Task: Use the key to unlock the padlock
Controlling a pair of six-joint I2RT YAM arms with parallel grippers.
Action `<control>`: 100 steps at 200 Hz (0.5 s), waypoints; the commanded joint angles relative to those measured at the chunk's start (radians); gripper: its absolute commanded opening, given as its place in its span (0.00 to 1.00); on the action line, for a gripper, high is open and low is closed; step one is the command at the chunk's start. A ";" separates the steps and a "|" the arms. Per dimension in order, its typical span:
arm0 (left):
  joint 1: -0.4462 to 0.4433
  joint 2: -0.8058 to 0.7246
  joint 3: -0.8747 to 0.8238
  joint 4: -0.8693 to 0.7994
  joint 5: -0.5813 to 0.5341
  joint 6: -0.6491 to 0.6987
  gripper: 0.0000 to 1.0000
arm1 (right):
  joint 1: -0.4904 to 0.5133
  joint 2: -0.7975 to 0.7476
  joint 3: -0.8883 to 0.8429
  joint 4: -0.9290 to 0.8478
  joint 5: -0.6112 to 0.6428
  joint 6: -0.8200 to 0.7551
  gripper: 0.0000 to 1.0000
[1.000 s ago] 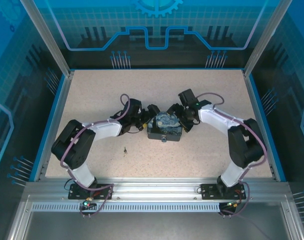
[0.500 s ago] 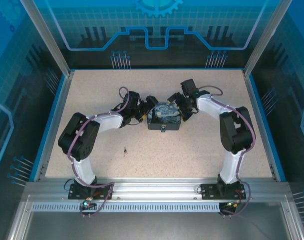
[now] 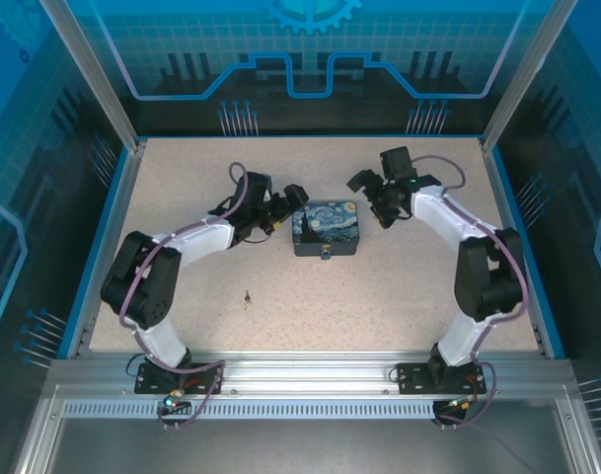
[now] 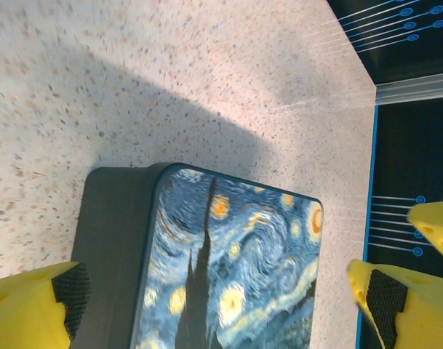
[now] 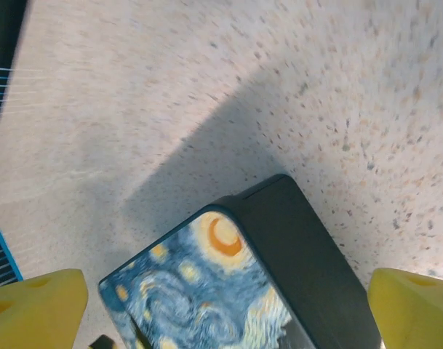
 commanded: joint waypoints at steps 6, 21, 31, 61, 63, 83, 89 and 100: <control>0.011 -0.161 0.031 -0.214 -0.056 0.140 0.99 | -0.027 -0.135 -0.054 0.013 -0.015 -0.197 1.00; 0.013 -0.236 0.013 -0.324 -0.089 0.175 0.99 | -0.030 -0.202 -0.095 0.023 -0.079 -0.253 1.00; 0.013 -0.281 0.007 -0.415 -0.097 0.211 0.99 | -0.025 -0.243 -0.117 0.008 -0.095 -0.290 1.00; 0.013 -0.395 -0.047 -0.675 -0.130 0.236 0.99 | 0.022 -0.341 -0.194 -0.037 -0.102 -0.369 1.00; 0.013 -0.401 -0.052 -0.690 -0.131 0.237 0.99 | 0.028 -0.347 -0.201 -0.037 -0.101 -0.370 1.00; 0.002 -0.456 -0.120 -0.790 -0.133 0.212 0.99 | 0.080 -0.405 -0.271 -0.029 -0.108 -0.377 1.00; -0.006 -0.478 -0.153 -0.797 -0.136 0.202 0.99 | 0.102 -0.422 -0.294 -0.024 -0.107 -0.375 1.00; -0.026 -0.513 -0.208 -0.809 -0.167 0.168 0.99 | 0.144 -0.453 -0.339 -0.008 -0.106 -0.367 1.00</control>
